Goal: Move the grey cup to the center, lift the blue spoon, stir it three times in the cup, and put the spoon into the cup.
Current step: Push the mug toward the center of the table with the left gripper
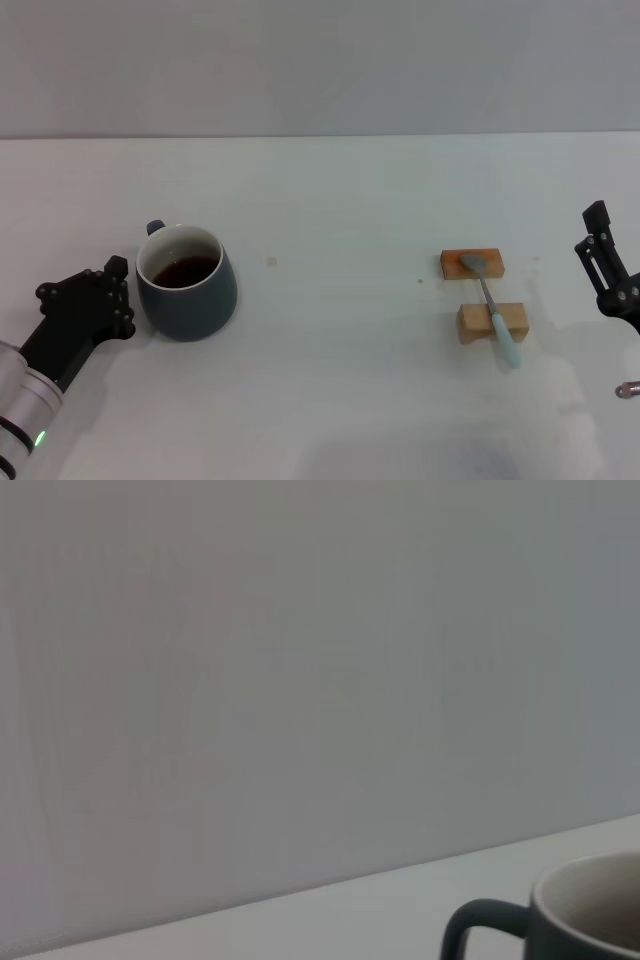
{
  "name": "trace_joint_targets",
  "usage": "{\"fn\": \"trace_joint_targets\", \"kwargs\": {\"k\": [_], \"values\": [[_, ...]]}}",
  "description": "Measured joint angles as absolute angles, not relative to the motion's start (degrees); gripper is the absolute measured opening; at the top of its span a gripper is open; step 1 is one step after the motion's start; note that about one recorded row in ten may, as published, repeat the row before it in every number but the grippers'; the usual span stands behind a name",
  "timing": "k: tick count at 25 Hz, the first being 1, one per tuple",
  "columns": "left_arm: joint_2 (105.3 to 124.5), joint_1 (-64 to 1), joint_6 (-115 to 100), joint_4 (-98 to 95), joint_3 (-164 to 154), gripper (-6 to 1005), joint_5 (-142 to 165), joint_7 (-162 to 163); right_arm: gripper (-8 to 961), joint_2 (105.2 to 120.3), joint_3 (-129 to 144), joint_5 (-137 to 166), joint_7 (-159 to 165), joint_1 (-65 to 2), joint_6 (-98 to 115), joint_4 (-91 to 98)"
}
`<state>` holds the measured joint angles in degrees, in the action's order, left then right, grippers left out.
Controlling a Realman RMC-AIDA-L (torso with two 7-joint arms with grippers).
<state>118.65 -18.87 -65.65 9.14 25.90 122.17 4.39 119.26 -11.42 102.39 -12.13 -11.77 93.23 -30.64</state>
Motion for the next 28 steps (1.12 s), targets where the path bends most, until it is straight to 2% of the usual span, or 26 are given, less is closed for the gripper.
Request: {"fn": "trace_joint_targets", "kwargs": {"k": [28], "values": [[118.50, -18.7, -65.7, 11.6, 22.9, 15, 121.7, 2.1, 826, 119.19, -11.4, 102.4, -12.1, -11.8, 94.1, -30.1]]}}
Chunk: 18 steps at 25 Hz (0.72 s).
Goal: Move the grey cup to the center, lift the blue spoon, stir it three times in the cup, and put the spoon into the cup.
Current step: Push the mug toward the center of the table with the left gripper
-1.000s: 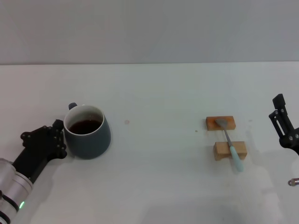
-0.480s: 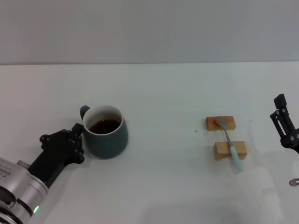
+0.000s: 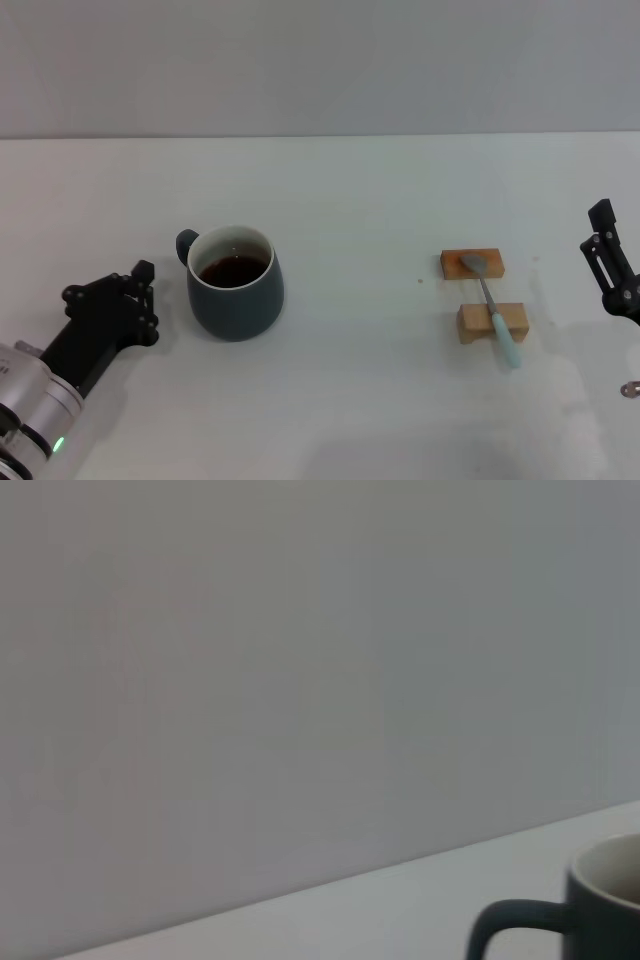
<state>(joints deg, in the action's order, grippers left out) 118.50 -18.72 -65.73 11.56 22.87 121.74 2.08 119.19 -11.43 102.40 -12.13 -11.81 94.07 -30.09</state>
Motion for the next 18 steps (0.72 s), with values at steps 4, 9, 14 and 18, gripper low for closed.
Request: {"fn": "trace_joint_targets", "kwargs": {"k": [4, 9, 14, 18], "values": [[118.47, -18.9, -65.7, 11.3, 23.3, 16, 121.7, 2.1, 826, 119.18, -11.4, 102.4, -12.1, -11.7, 94.3, -30.0], [118.49, -19.2, -65.7, 11.4, 23.3, 17, 121.8, 2.1, 826, 119.18, -11.4, 102.4, -12.1, -11.6, 94.4, -30.0], [118.73, -19.7, -65.7, 13.8, 21.7, 17, 122.2, 2.0, 827, 119.18, -11.4, 102.4, -12.1, -11.6, 94.4, -30.0], [118.79, -19.9, -65.7, 14.4, 20.9, 18, 122.2, 2.0, 827, 119.18, -11.4, 102.4, -12.1, -11.6, 94.4, -30.0]]}}
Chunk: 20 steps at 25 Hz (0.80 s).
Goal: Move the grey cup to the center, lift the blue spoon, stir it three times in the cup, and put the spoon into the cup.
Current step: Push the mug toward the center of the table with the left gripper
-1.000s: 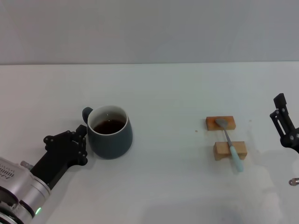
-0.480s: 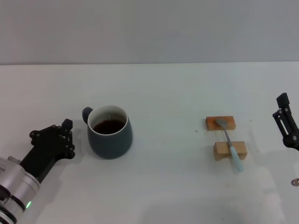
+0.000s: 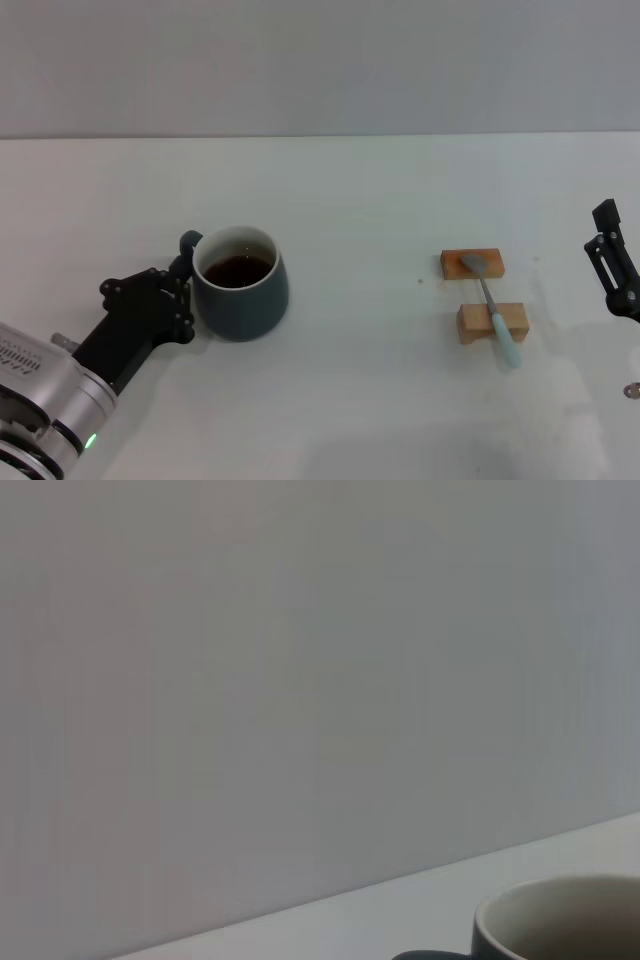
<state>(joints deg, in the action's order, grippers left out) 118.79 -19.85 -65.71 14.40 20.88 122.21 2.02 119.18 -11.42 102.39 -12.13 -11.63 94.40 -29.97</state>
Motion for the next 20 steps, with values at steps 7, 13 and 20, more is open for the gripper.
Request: {"fn": "trace_joint_targets", "kwargs": {"k": [7, 13, 20], "values": [[118.83, -20.1, -65.8, 15.8, 18.8, 19, 122.3, 2.1, 827, 119.18, -11.4, 102.4, -12.1, -11.7, 94.4, -30.0], [118.83, -20.4, -65.7, 17.1, 17.2, 20, 122.3, 2.0, 828, 119.18, -11.4, 102.4, -12.1, -11.7, 94.4, -30.0], [118.76, -20.1, -65.9, 16.7, 17.4, 21, 122.1, 2.0, 828, 119.22, -11.4, 102.4, -12.1, -11.6, 94.4, -29.4]]}}
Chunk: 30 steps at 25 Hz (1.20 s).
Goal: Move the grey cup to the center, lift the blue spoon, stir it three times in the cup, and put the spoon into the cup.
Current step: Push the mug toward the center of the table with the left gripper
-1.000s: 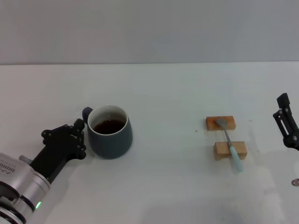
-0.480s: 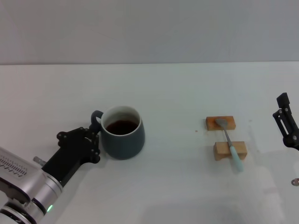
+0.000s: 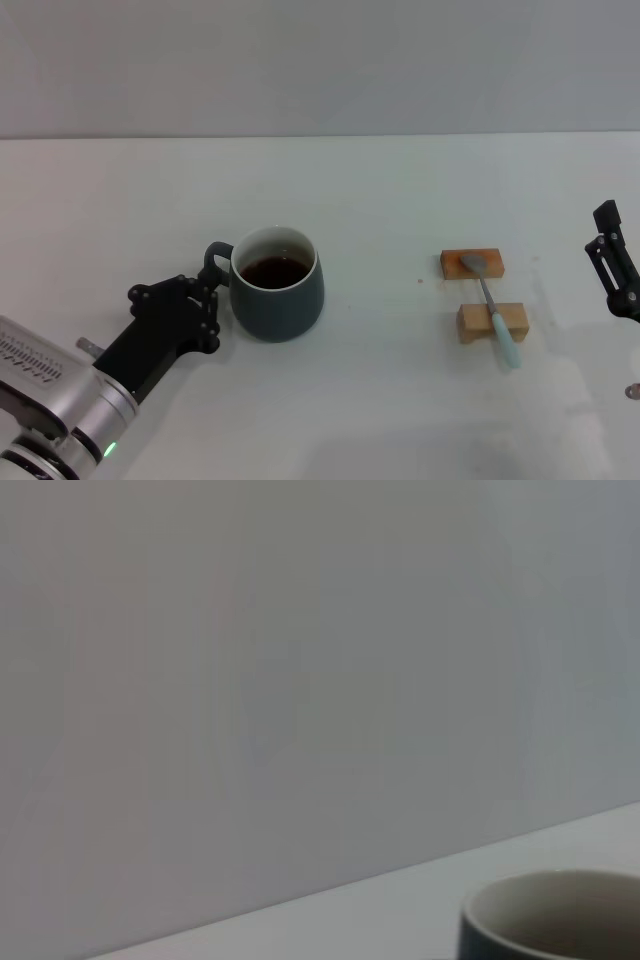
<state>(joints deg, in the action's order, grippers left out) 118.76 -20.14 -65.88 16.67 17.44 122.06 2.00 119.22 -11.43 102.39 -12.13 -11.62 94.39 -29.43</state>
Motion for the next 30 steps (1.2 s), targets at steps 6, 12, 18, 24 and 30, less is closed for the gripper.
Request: {"fn": "trace_joint_targets", "kwargs": {"k": [6, 12, 18, 24, 30], "values": [[118.68, -20.1, -66.0, 16.5, 18.1, 21, 122.0, 2.0, 828, 119.27, -11.4, 102.4, -12.1, -11.6, 94.4, -29.4], [118.79, -20.5, -65.9, 17.3, 17.6, 22, 122.2, 2.0, 827, 119.27, -11.4, 102.4, -12.1, -11.6, 94.4, -29.2], [118.88, -20.6, -65.9, 18.1, 16.3, 23, 122.2, 2.1, 827, 119.27, -11.4, 102.4, -12.1, -11.6, 94.4, -29.1], [118.92, -20.6, -66.0, 18.5, 14.9, 24, 122.3, 2.3, 827, 119.27, -11.4, 102.4, -12.1, -11.6, 94.3, -28.9], [118.55, -18.5, -66.9, 17.8, 18.1, 25, 121.8, 2.0, 826, 119.27, -11.4, 102.4, -12.1, -11.6, 94.3, -28.8]]}}
